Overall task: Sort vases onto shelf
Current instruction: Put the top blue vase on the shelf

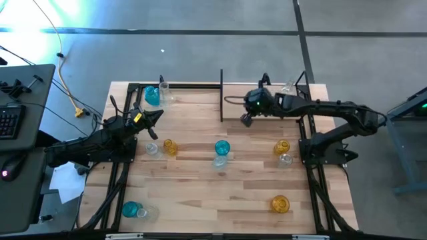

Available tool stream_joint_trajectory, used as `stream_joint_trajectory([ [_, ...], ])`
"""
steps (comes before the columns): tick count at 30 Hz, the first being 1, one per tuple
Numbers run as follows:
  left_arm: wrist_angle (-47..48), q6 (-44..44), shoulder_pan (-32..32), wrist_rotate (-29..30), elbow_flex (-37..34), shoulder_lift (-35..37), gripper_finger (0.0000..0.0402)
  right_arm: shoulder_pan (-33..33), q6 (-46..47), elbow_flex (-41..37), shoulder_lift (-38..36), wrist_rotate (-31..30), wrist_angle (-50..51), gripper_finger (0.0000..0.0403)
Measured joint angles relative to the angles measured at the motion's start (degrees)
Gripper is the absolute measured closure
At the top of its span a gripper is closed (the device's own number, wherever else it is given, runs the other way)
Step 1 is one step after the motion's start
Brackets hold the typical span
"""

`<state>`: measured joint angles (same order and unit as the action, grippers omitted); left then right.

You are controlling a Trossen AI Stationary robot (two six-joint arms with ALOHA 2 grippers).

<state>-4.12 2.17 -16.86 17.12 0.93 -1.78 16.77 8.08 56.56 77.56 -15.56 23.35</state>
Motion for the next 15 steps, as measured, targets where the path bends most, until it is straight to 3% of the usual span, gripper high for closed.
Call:
stream_joint_trajectory([
  [7, 0.00, 0.00, 0.00, -0.02, 0.00, 0.00, 0.0401, -8.37, -1.90, -0.33, 0.00, 2.15, -4.63, 0.0403],
  [15, 0.00, -0.01, 0.01, 0.00, 0.00, 0.00, 0.0401, -17.02, 2.25, -0.37, 0.24, 2.50, -5.13, 0.0390],
])
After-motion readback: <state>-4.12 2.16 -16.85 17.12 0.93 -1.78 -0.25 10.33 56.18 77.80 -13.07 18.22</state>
